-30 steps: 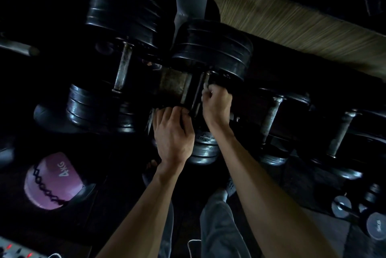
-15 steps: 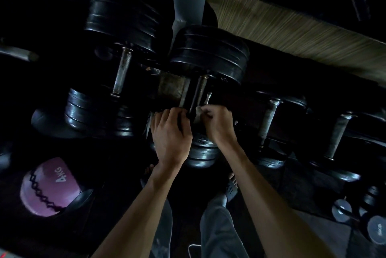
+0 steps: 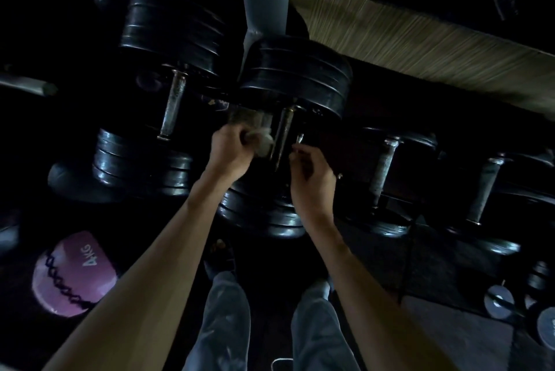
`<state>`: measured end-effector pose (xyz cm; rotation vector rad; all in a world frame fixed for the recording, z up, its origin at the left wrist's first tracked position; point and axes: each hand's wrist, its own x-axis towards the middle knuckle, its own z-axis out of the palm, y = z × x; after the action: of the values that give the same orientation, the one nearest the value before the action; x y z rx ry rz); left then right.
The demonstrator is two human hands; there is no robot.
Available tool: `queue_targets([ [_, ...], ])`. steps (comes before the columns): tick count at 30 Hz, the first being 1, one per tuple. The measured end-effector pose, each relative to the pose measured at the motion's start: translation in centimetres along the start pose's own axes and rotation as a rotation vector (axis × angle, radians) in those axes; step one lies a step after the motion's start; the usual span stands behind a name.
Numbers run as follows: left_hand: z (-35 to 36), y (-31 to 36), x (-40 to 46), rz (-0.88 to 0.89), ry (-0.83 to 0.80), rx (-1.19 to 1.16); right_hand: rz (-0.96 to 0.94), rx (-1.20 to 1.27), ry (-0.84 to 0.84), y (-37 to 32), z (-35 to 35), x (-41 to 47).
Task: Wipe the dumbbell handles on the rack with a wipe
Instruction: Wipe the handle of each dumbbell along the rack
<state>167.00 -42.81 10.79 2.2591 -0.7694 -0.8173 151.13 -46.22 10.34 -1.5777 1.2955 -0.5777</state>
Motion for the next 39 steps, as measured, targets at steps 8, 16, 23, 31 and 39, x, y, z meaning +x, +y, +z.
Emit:
queue_targets([
  [8,2.8,3.3,2.9,0.008,0.036,-0.045,-0.064,-0.081,0.166,1.9,1.8,-2.3],
  [16,3.2,1.9,2.3,-0.056,-0.158,0.199,-0.015,-0.082,0.146,1.8,1.8,-2.2],
  [23,2.3,2.4,4.1,-0.154,-0.196,-0.098,-0.029,-0.081,0.142,2.2,1.8,-2.2],
  [31,2.1,2.7,3.0,0.012,-0.197,0.258,-0.035,-0.07,0.147,2.3,1.8,-2.2],
  [39,1.0,0.9,0.9,0.048,-0.349,0.362,-0.043,-0.066,0.156,2.0,1.7,-2.2],
])
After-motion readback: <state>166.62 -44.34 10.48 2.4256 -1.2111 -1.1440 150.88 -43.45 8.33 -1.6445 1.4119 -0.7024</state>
